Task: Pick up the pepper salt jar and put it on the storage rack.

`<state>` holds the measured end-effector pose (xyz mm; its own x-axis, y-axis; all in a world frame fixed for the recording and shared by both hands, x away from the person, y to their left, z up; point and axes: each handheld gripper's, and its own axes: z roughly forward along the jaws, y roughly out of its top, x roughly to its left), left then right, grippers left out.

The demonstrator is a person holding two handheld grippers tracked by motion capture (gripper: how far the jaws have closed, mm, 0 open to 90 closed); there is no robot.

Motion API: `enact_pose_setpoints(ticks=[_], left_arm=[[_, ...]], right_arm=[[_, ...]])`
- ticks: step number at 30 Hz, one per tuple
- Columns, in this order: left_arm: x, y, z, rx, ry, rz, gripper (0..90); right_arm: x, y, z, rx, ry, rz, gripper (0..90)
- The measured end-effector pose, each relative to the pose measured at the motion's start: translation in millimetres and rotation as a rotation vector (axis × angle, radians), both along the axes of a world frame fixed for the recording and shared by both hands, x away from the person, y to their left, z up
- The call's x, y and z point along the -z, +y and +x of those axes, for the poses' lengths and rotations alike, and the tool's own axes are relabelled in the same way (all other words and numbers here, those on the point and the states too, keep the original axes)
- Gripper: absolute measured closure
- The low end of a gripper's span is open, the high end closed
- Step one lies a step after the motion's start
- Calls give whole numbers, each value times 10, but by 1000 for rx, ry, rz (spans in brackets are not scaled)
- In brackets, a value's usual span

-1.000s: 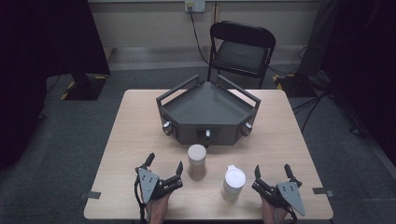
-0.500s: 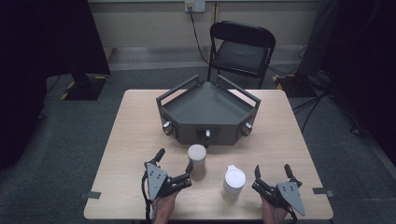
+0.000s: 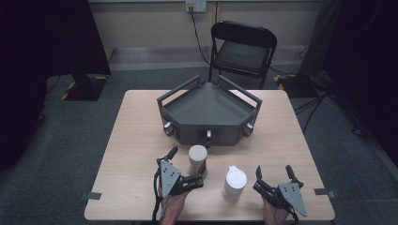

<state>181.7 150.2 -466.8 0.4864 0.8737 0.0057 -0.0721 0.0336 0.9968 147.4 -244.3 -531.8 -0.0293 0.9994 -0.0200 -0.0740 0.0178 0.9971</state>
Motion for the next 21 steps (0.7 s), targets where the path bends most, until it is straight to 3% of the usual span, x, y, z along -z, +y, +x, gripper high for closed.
enact_pose_setpoints(ticks=[11, 21], left_arm=[[45, -93, 63, 15, 40, 22, 0], [86, -203, 107, -23, 75, 42, 51]], right_arm=[[0, 6, -1, 3, 0, 0, 7], [0, 5, -1, 3, 0, 0, 7]])
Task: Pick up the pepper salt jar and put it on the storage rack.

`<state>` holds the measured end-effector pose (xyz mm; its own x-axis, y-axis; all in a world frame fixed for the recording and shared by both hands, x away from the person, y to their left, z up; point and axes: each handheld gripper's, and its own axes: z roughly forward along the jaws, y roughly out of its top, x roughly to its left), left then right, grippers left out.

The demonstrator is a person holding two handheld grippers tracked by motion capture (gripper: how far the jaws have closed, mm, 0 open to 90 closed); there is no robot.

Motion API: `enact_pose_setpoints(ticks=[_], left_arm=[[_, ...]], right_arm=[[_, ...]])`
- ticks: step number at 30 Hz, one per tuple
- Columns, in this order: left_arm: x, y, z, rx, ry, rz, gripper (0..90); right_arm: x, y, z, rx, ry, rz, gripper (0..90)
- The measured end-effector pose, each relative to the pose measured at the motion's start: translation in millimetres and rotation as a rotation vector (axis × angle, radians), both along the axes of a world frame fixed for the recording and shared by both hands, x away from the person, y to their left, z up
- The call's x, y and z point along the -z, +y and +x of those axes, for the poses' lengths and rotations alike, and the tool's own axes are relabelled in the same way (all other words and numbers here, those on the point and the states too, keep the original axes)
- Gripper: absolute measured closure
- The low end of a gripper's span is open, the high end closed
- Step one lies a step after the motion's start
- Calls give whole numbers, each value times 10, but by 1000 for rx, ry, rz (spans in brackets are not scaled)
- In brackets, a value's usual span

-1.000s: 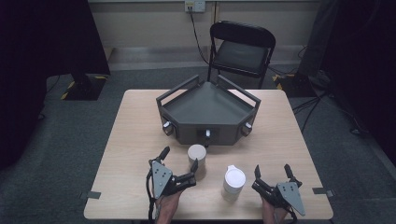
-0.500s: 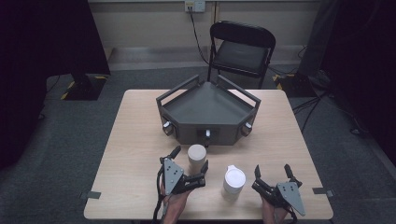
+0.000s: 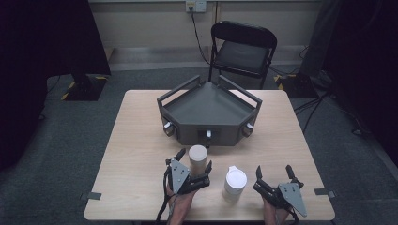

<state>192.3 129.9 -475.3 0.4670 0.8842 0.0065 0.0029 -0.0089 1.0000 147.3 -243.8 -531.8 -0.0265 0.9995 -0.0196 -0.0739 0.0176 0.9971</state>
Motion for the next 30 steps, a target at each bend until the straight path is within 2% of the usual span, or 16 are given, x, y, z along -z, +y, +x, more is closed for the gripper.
enact_pose_setpoints(ticks=[4, 12, 15, 24, 30], left_arm=[[12, -14, 55, 3, 33, -3, 96], [39, -45, 97, -12, 43, 1, 193], [34, -34, 126, -5, 61, -5, 219], [61, -51, 152, 2, 63, 8, 296], [81, -31, 160, 4, 57, -1, 336]], right_arm=[[0, -2, 0, -1, 0, 0, 7], [0, -4, 0, -2, 0, 0, 7], [0, -5, 0, -3, 0, 0, 7], [0, -6, 0, -4, 0, 0, 7], [0, -7, 0, -4, 0, 0, 7]])
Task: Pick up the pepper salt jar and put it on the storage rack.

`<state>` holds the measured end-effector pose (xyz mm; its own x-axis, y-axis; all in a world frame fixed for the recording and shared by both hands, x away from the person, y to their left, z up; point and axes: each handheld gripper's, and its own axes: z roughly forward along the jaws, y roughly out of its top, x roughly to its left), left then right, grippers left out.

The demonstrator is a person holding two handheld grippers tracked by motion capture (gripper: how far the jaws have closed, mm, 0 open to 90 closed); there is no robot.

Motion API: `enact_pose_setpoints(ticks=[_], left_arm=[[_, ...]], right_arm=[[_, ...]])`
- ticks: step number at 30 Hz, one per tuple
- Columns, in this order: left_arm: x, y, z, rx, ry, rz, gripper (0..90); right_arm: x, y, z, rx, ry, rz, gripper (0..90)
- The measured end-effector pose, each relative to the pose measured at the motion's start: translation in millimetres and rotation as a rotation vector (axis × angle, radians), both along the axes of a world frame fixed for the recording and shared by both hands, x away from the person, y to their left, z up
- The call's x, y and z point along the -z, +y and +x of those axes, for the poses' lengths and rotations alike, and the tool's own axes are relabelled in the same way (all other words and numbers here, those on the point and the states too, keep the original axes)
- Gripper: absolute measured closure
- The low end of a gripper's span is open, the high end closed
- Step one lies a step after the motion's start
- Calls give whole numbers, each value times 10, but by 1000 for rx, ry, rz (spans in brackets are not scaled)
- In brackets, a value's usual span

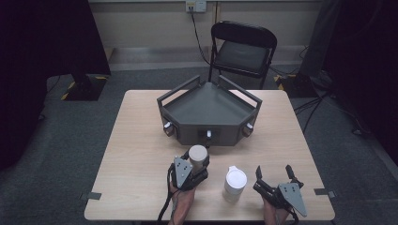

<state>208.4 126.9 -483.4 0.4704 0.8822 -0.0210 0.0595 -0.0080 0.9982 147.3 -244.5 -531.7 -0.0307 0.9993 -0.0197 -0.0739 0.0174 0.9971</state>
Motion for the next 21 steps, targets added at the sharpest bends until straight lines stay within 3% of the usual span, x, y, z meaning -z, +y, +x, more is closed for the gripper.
enact_pose_setpoints(ticks=[21], left_arm=[[-42, -8, -22, -24, 11, -1, 341]], right_arm=[[0, 3, 0, 2, 0, 0, 7]])
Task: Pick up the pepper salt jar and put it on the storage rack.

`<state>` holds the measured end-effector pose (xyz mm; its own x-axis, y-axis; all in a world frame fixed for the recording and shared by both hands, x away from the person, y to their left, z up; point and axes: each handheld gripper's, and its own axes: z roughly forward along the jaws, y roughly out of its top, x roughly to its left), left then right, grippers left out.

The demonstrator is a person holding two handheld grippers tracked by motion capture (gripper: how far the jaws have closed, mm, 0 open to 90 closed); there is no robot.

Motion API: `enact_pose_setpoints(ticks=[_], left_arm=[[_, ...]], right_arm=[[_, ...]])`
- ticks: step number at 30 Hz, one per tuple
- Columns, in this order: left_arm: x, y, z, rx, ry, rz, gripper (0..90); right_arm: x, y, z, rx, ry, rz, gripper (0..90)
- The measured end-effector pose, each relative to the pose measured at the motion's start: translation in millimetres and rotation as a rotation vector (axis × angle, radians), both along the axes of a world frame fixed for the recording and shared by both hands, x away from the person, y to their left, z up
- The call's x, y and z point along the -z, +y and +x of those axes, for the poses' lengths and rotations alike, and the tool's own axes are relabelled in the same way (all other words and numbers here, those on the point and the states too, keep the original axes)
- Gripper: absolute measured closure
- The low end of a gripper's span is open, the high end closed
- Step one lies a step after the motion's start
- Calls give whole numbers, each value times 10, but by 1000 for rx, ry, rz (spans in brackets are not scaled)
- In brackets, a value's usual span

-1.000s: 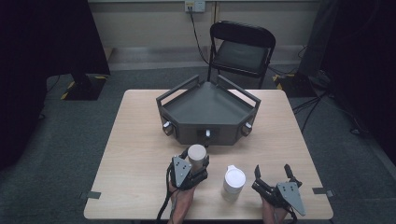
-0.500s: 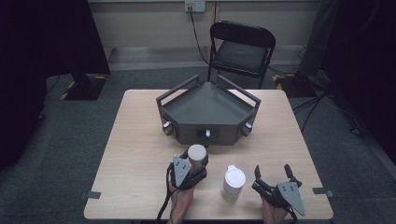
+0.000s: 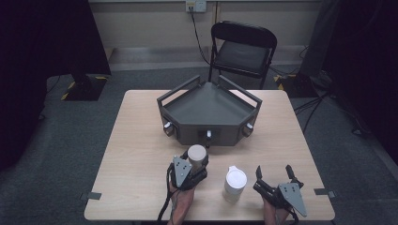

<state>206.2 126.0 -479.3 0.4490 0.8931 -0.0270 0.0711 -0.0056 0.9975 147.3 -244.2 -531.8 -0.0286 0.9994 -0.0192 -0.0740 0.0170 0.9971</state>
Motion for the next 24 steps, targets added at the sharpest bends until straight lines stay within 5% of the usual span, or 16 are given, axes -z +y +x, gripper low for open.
enact_pose_setpoints(ticks=[24], left_arm=[[-180, 112, -41, 25, -28, -6, 341]], right_arm=[[0, 1, 0, 1, 0, 0, 7]])
